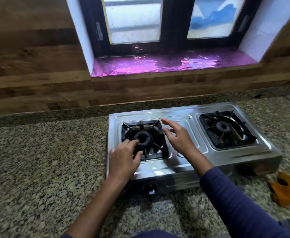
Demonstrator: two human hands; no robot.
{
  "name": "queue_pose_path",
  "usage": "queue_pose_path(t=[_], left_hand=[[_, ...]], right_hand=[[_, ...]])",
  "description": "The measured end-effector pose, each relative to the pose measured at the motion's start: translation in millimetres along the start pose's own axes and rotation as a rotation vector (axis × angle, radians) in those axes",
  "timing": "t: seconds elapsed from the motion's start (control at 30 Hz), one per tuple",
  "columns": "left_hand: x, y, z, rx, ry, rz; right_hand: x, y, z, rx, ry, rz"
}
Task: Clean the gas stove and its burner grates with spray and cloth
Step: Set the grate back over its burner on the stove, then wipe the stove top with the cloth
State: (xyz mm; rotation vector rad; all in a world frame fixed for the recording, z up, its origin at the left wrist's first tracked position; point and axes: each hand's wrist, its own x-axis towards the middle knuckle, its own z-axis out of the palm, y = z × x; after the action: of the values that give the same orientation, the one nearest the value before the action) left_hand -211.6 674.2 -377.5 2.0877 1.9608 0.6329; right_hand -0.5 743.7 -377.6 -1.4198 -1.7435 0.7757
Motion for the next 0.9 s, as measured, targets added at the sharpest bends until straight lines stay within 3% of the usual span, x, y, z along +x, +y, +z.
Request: queue_pose_path(t=[0.17,0.37,0.53,0.7,0.8,0.9], left_hand=[[18,71,33,-0.103,-0.105,0.326],[7,181,95,-0.156,-0.313,0.706],[-23,237,143,-0.047,-0.419,0.931],[-47,256,168,0.188,-0.596,1.005],[-51,263,170,0.301,-0.598,1.001],[-52,266,172,0.344,-0.597,0.983]], right_hand=[[-95,21,-45,0.173,0.427,0.154],[-203,112,-144,-0.089,0.849,0.526],[-240,201,-200,-0.355,0.753,0.866],[-221,236,-228,-0.369,0.652,0.938],[-218,245,-225,-0.303,0.619,0.948],[-226,253,-219,-0.416,0.594,0.944]])
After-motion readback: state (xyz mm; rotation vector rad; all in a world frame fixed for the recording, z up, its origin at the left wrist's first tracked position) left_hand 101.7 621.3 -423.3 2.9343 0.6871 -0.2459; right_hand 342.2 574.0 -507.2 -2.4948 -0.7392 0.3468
